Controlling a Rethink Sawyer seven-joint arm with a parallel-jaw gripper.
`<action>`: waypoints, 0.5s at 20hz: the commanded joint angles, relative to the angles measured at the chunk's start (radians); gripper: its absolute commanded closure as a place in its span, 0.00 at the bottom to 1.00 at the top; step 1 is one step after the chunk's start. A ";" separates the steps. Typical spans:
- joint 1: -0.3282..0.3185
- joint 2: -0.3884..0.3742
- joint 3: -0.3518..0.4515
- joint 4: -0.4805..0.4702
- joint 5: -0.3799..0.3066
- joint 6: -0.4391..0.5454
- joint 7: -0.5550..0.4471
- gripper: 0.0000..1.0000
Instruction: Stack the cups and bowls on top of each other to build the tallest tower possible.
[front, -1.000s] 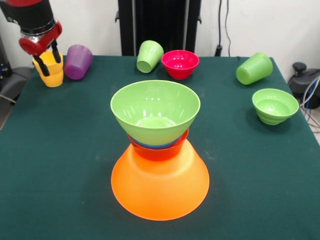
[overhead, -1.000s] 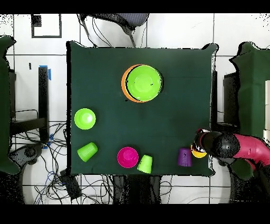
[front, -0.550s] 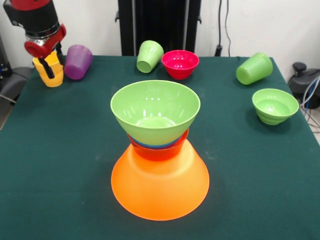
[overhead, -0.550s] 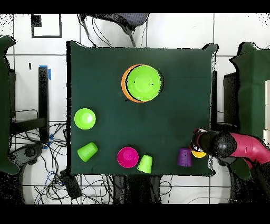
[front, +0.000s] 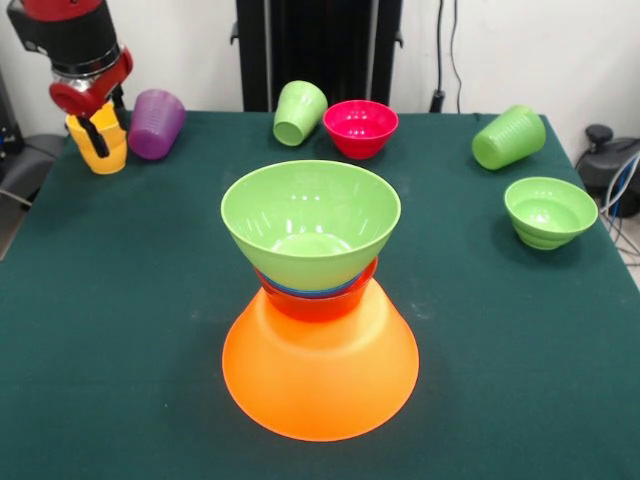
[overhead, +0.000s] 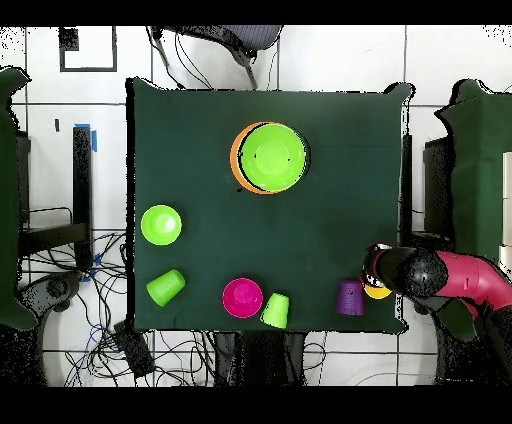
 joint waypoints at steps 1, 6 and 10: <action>0.054 -0.030 0.008 -0.001 -0.056 0.009 -0.083 0.00; 0.047 -0.073 0.029 0.021 -0.018 0.035 -0.094 0.00; 0.049 -0.080 0.026 0.020 -0.021 0.046 -0.107 0.00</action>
